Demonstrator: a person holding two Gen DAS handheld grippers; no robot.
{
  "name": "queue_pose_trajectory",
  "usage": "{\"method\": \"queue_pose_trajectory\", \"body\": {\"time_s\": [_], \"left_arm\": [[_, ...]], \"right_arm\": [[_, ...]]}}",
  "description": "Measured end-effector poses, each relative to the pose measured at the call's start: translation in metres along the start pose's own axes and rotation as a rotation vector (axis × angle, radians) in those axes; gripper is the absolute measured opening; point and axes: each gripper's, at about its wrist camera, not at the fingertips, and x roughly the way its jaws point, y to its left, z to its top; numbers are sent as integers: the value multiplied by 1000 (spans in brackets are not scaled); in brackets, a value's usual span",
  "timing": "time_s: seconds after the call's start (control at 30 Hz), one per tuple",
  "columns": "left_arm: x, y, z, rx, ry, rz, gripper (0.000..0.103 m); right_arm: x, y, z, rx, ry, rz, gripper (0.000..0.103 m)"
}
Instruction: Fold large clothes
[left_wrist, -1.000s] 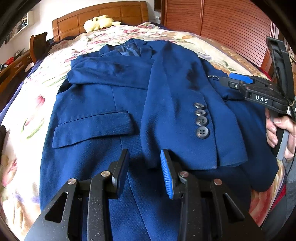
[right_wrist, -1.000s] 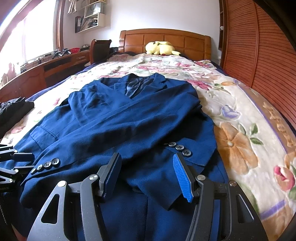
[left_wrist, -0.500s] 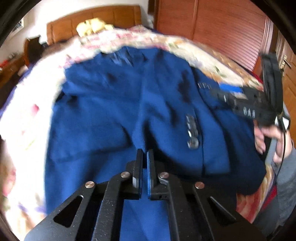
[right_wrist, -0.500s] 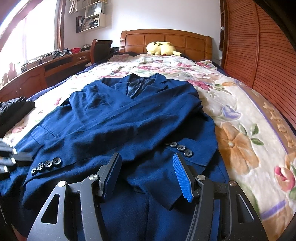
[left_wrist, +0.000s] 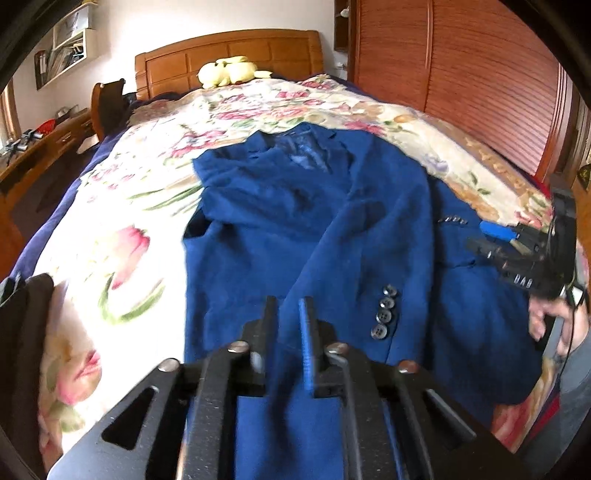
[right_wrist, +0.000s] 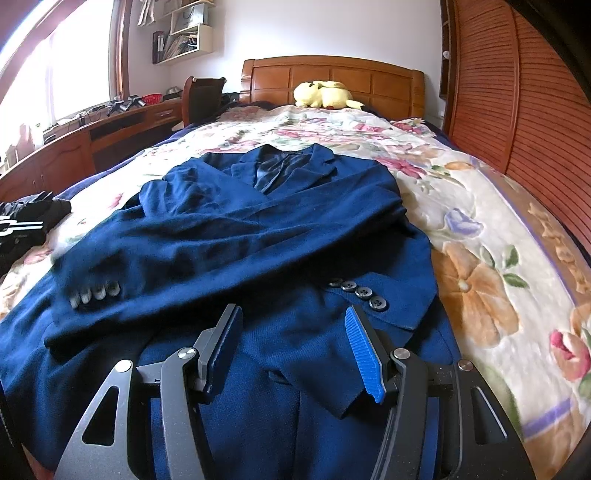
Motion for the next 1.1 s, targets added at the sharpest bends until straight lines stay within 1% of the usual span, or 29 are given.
{"method": "queue_pose_trajectory", "body": {"time_s": [0.07,0.1,0.27,0.43,0.57,0.7,0.77,0.97,1.1], "left_arm": [[-4,6,-12,0,5,11,30],[-4,7,-15,0,9,16,31],[-13,18,-41,7,35,68,32],[-19,32,-62,-23,57,84,32],[-15,41,-74,-51,82,96,32],[-5,52,-85,-104,120,99,32],[-1,55,-90,-127,140,86,32],[7,58,-100,-151,137,59,32],[8,60,-104,-157,116,50,32]], "right_arm": [[1,0,0,-2,3,1,60],[1,0,0,-2,5,2,60],[5,3,0,-12,20,2,60],[9,5,0,-26,38,0,60],[15,6,1,-38,64,4,60],[27,10,0,-57,121,8,60],[35,11,0,-68,159,12,61],[41,10,2,-69,184,8,65],[45,8,3,-58,199,13,69]]}}
